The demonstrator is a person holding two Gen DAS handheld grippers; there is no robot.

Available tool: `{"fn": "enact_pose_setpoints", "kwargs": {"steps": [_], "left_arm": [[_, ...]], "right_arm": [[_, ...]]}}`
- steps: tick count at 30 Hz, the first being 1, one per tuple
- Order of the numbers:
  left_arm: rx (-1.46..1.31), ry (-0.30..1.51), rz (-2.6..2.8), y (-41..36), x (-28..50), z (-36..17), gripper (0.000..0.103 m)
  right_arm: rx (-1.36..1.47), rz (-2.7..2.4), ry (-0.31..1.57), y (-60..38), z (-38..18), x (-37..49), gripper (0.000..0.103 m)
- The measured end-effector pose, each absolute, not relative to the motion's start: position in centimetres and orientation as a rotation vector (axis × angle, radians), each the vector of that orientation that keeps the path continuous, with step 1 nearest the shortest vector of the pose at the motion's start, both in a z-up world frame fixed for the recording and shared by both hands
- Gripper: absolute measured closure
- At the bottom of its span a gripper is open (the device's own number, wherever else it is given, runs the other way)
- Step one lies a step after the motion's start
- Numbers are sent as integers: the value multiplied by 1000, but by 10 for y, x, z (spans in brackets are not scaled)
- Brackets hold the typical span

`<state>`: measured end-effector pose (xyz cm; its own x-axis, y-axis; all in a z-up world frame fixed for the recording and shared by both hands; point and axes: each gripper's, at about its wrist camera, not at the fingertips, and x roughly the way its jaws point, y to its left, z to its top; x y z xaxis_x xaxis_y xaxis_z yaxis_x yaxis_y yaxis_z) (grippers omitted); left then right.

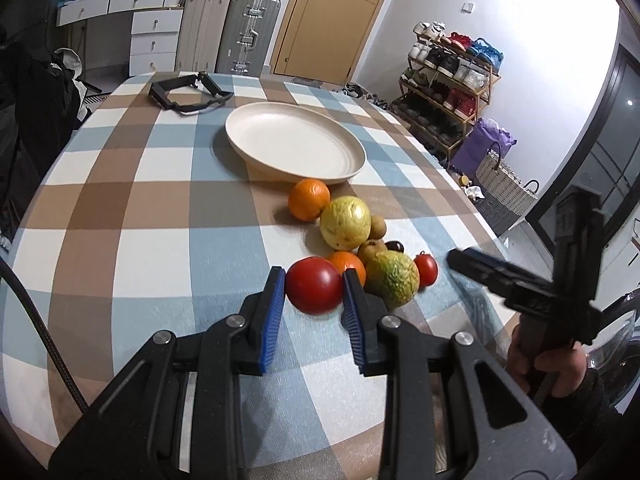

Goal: Organize fruits
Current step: 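Close the left tool on the red tomato while the right tool grasps the other red tomato, then carry both tomatoes over the white plate and open both tools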

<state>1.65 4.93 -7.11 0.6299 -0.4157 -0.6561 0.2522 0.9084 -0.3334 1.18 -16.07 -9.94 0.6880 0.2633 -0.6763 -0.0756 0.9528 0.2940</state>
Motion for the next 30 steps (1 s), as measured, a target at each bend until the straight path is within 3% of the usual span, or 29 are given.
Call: {"fn": "enact_pose_setpoints", "kwargs": {"steps": [10, 13, 15, 21, 30], "left_arm": [[-211, 789, -375, 50, 21, -64, 77], [-211, 789, -372, 50, 25, -62, 77], [-211, 786, -370, 51, 26, -60, 77], [-208, 780, -362, 53, 41, -56, 77], [-212, 773, -353, 57, 71, -51, 77]], "right_arm": [[273, 221, 857, -151, -118, 29, 26], [267, 233, 870, -147, -120, 31, 36], [262, 235, 880, -146, -122, 33, 48], [245, 242, 899, -144, -127, 34, 73], [275, 254, 867, -151, -118, 35, 74]]}}
